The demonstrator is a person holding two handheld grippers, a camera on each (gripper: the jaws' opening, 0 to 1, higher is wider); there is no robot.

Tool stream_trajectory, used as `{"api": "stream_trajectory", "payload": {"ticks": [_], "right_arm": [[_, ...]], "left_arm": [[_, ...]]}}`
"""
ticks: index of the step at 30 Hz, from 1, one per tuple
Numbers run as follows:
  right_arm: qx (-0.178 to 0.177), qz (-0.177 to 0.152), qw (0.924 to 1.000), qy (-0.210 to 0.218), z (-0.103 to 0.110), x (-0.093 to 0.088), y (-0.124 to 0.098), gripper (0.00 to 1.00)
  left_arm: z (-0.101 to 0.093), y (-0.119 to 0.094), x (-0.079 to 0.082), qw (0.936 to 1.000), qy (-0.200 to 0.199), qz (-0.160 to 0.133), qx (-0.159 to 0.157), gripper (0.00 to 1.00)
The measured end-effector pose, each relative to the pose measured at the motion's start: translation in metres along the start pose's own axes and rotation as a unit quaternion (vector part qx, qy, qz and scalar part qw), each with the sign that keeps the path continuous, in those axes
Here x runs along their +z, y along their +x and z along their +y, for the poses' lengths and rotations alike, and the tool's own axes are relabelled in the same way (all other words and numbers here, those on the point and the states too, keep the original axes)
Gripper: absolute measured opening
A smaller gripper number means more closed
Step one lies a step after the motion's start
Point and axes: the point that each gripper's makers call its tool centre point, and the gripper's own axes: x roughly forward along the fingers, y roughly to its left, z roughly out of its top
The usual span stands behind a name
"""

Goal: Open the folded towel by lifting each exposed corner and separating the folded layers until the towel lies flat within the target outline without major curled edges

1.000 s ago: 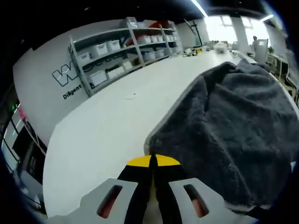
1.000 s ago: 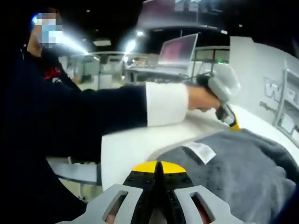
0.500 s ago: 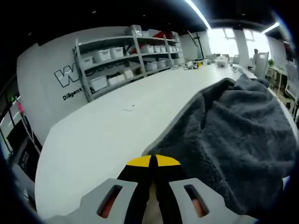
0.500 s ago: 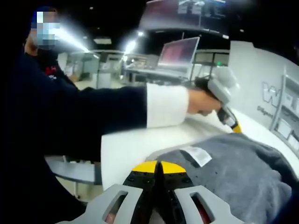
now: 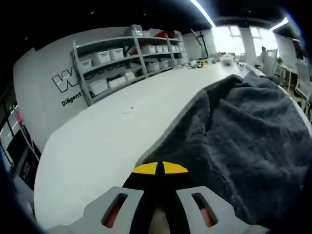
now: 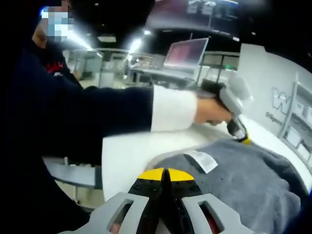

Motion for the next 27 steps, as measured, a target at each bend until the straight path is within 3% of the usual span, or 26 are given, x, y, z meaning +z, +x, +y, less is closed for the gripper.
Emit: {"api": "stream_trajectory", "payload": {"ticks": [6,11,14,27], "right_arm": [[0.003,0.002,1.0000,0.005,0.003,0.000,-0.003,0.00],[-0.012,0.006,0.9997,-0.019,0.001,0.000,-0.001,0.00],[-0.015,0.004,0.9996,-0.023,0.016,0.000,0.002,0.00],[-0.011,-0.001,0.9996,-0.026,0.025,0.005,0.005,0.00]], "left_arm": [[0.003,-0.003,-0.003,0.9990,0.024,0.017,0.033,0.00],[0.010,-0.008,-0.008,0.9966,0.044,0.033,0.062,0.00],[0.009,-0.009,-0.009,0.9969,0.038,0.032,0.061,0.00],[0.022,-0.018,-0.019,0.9956,0.000,0.060,0.072,0.00]]}}
